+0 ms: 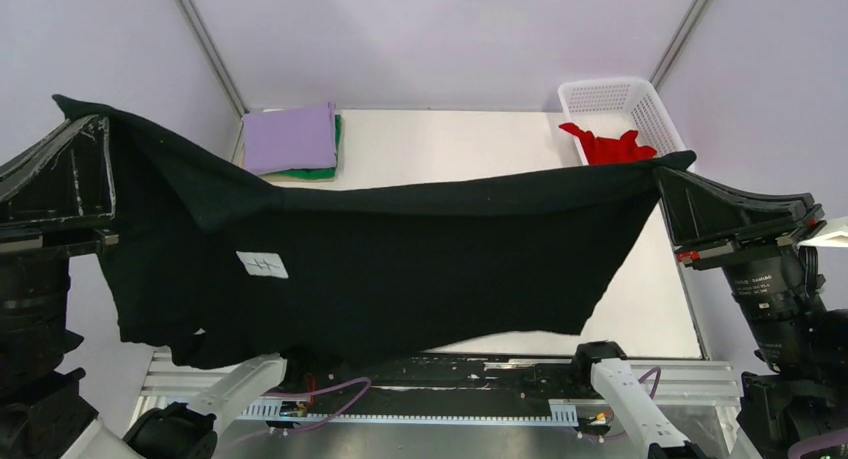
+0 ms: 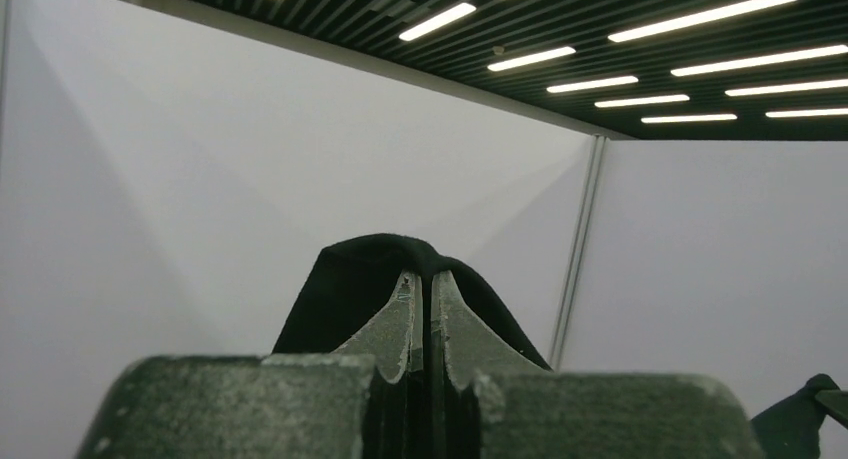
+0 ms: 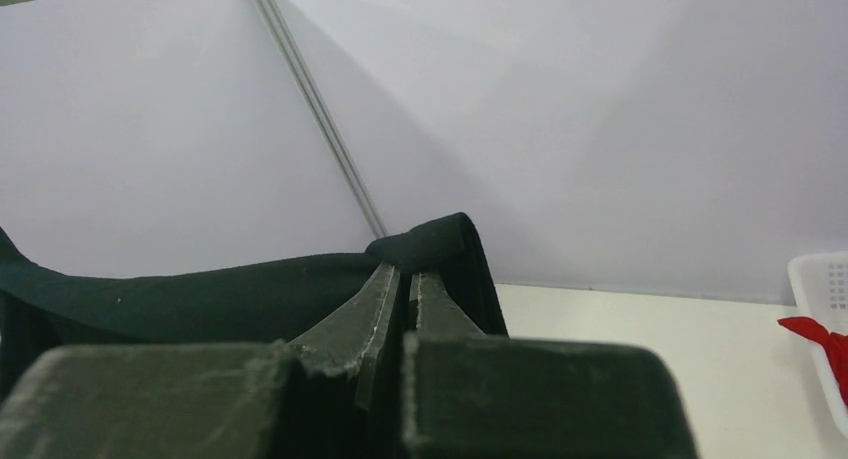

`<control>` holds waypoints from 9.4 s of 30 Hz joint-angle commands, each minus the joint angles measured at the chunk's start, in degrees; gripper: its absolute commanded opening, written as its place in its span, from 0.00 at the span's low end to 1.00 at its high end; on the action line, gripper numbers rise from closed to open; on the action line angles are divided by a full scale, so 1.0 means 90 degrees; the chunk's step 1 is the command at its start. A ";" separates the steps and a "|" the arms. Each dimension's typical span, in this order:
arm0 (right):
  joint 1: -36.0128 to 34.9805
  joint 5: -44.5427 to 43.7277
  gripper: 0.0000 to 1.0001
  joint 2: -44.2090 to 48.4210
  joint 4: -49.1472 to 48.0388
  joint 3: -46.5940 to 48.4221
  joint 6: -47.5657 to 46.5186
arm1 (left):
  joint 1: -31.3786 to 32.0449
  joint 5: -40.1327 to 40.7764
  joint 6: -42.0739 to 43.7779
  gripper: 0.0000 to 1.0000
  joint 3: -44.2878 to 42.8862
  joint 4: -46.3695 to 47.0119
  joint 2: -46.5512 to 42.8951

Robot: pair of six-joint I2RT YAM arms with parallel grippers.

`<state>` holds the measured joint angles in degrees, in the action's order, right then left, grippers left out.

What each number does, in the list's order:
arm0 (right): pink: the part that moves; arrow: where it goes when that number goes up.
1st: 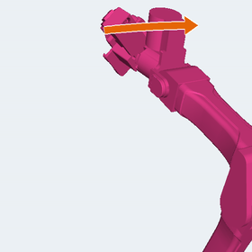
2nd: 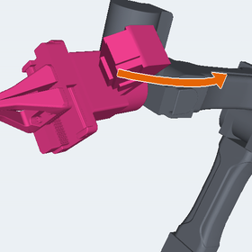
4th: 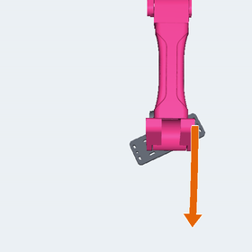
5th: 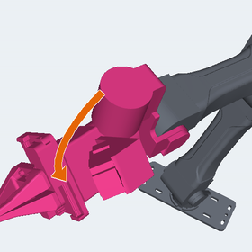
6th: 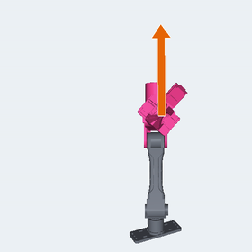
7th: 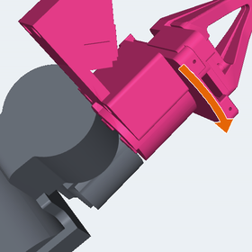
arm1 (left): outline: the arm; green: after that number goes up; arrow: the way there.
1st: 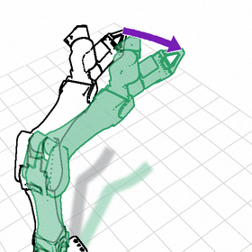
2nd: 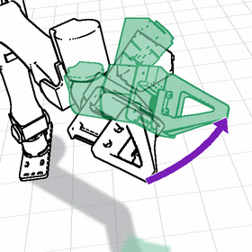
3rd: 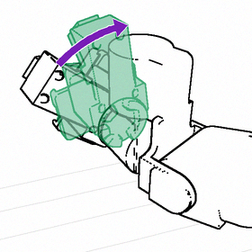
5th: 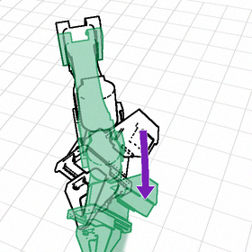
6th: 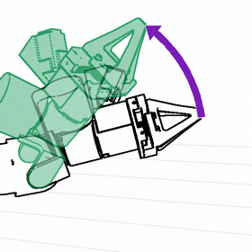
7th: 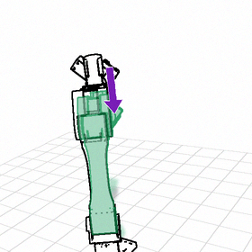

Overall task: Fold and stack the t-shirts
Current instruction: Flatten out the tshirt, then grab the side of the flattened tshirt closest away from the robot with both arms

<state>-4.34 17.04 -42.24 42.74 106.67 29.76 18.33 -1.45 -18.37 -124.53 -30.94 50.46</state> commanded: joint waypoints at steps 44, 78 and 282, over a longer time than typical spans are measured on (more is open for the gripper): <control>-0.0604 -0.2225 1.00 -0.5618 -0.2540 -0.4000 -0.0308 | -0.0141 0.0311 -0.0352 1.00 0.1620 0.0588 0.7762; -0.0272 -0.2174 1.00 -0.6821 -0.2718 -0.4957 -0.0157 | -0.0152 -0.0813 -0.3256 1.00 -0.1133 0.2663 1.1455; -0.0803 -0.2486 1.00 -0.3615 -0.1494 -0.6947 0.1254 | 0.1340 -0.0612 -0.3394 0.86 0.9583 -0.3185 0.0265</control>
<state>-13.06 -7.07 -79.92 27.07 45.98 36.51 27.86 -4.25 -43.79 -40.69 -54.72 55.13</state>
